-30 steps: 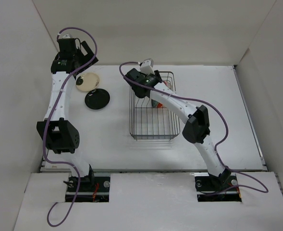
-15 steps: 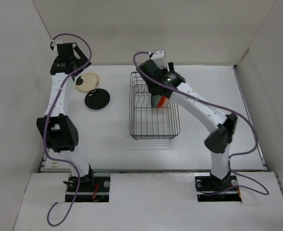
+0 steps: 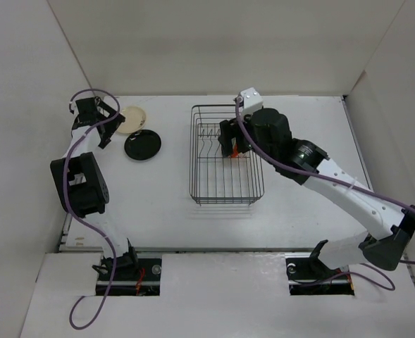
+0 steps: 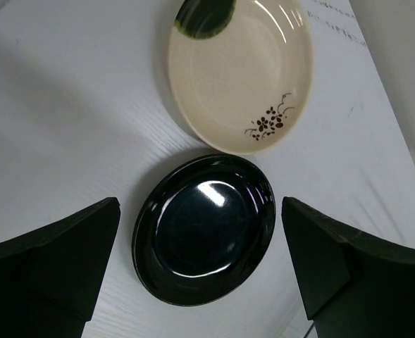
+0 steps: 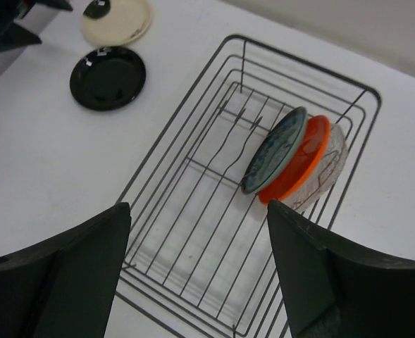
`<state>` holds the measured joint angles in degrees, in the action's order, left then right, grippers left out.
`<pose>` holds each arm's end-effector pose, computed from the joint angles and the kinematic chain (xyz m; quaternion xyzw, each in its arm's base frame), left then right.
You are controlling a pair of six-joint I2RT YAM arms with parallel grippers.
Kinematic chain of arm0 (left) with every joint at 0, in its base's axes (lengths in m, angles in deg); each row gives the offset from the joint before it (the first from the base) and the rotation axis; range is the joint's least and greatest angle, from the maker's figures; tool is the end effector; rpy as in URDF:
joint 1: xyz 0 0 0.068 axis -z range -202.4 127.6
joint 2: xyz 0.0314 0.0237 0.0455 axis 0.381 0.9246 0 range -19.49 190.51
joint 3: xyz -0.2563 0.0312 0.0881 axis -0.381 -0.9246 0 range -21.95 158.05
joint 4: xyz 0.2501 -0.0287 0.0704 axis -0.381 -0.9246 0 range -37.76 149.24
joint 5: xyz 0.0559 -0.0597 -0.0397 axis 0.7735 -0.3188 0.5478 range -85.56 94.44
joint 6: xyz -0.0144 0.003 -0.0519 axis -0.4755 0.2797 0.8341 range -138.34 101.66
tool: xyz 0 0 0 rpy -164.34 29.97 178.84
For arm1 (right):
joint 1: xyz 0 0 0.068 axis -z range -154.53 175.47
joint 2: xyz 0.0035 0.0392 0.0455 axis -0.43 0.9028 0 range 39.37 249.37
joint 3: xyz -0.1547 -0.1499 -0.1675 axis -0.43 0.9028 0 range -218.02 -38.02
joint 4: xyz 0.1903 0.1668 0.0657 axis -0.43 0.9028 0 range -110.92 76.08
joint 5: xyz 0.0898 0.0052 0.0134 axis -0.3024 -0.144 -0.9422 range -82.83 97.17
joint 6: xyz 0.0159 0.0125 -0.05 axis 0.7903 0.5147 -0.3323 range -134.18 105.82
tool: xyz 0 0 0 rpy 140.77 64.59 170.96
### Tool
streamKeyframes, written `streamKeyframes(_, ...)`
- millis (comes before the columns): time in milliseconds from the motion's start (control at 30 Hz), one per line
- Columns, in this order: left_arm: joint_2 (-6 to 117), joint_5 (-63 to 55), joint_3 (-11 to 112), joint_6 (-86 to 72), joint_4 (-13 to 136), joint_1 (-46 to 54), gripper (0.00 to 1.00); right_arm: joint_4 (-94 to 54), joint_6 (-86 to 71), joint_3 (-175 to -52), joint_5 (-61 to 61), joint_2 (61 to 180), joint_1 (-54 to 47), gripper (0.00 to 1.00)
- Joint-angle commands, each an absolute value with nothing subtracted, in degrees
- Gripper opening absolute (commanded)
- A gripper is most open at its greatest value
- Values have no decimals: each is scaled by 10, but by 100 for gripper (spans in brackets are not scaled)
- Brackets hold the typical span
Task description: Load the plates into the dish rack
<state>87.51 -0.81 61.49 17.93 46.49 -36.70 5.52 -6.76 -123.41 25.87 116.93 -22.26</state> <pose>0.4213 0.1040 0.2582 -0.3621 0.8147 -0.1261 0.4350 0.2102 0.2141 0.4298 -0.1871 0.7850 0.1495 0.5714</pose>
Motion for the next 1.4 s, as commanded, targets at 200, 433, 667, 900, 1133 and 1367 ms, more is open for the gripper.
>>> streamKeyframes(200, 916, -102, 557, 252, 641, -403, 89, -12, -81, -1202, 189, 1135, -244, 83)
streamKeyframes(433, 975, -102, 592, 263, 664, -409, 75, -12, -70, -1202, 182, 1103, -249, 83)
streamKeyframes(667, 1026, -102, 614, 275, 684, -409, 61, -18, -70, -1202, 175, 1087, -249, 83)
streamKeyframes(900, 1058, -114, 640, 288, 683, -409, 47, -18, -70, -1207, 187, 1099, -249, 83)
streamKeyframes(1133, 1077, -114, 653, 293, 689, -409, 34, -18, -70, -1213, 192, 1117, -249, 83)
streamKeyframes(1367, 1102, -119, 680, 304, 683, -409, 3, -18, -70, -1213, 203, 1128, -249, 83)
